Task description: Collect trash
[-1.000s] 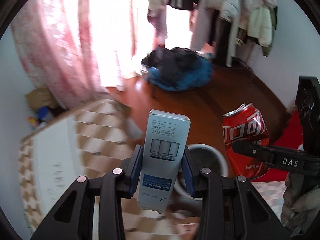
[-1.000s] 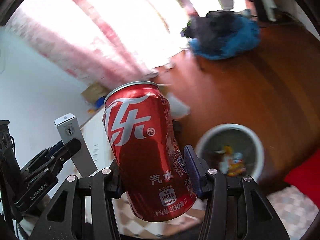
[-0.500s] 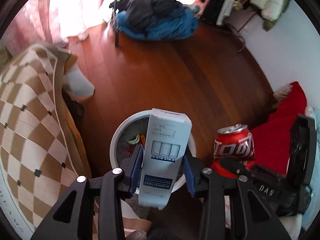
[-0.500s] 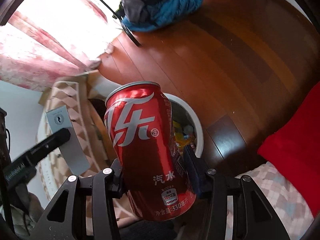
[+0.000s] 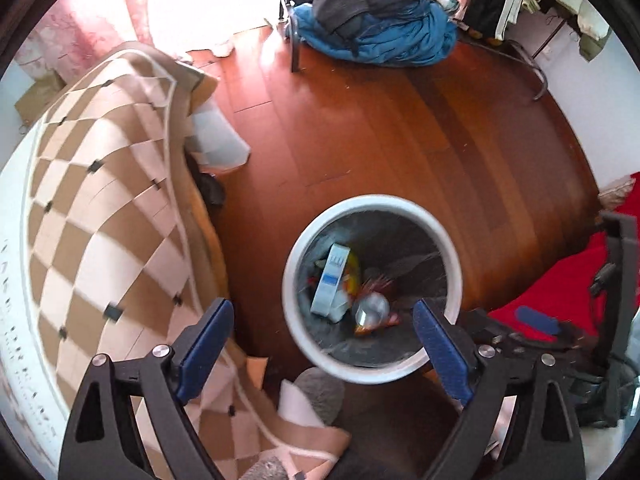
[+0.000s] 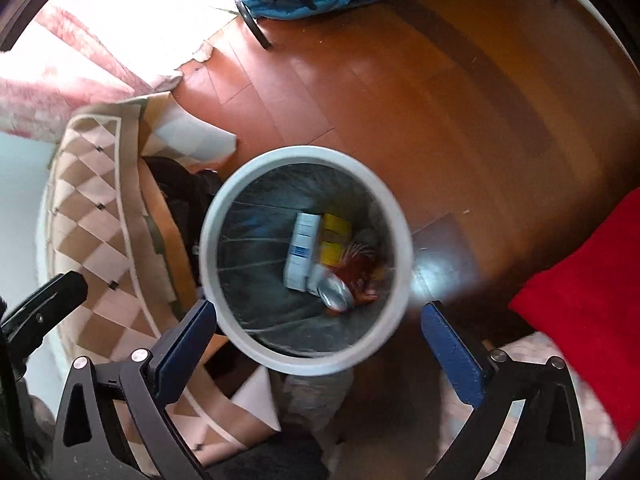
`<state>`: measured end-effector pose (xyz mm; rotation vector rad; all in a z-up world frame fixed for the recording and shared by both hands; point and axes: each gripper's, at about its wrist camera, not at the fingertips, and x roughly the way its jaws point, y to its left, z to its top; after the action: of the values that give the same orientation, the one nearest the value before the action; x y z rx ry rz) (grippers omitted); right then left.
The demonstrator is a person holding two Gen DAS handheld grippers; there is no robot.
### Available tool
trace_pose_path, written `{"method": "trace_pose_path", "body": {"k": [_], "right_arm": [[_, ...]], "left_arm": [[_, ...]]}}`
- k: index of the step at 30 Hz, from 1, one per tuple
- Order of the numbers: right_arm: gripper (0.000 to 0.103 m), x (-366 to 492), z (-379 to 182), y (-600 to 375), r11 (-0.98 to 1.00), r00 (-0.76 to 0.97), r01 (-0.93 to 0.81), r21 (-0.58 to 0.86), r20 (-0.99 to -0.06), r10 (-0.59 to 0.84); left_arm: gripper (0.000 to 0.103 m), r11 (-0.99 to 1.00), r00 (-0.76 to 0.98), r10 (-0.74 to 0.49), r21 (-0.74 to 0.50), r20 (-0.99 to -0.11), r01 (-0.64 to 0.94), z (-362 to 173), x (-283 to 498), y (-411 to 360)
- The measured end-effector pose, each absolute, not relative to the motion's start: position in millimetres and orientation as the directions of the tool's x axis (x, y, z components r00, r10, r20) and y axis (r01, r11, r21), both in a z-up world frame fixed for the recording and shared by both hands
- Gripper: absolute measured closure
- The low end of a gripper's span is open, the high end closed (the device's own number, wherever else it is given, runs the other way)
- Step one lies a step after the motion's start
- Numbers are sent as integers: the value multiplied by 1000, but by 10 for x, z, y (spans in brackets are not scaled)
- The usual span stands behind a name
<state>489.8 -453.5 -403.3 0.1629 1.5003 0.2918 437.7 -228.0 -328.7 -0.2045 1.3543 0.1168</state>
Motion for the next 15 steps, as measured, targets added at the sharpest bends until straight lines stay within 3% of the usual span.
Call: {"method": "trace_pose_path", "body": {"k": [7,15], "right_arm": [[0,4578,-3471,-4580,978,134,-114,176,-973,190],[0,4157,-2807,-4575,974,171,-140,176,-965,199]], "left_arm": [[11,978,226,-10,-57,-974,-203,-3010,4025,-2276],[11,980,275,-8,-62,-962,-190,-2442,3635,-2333]]}}
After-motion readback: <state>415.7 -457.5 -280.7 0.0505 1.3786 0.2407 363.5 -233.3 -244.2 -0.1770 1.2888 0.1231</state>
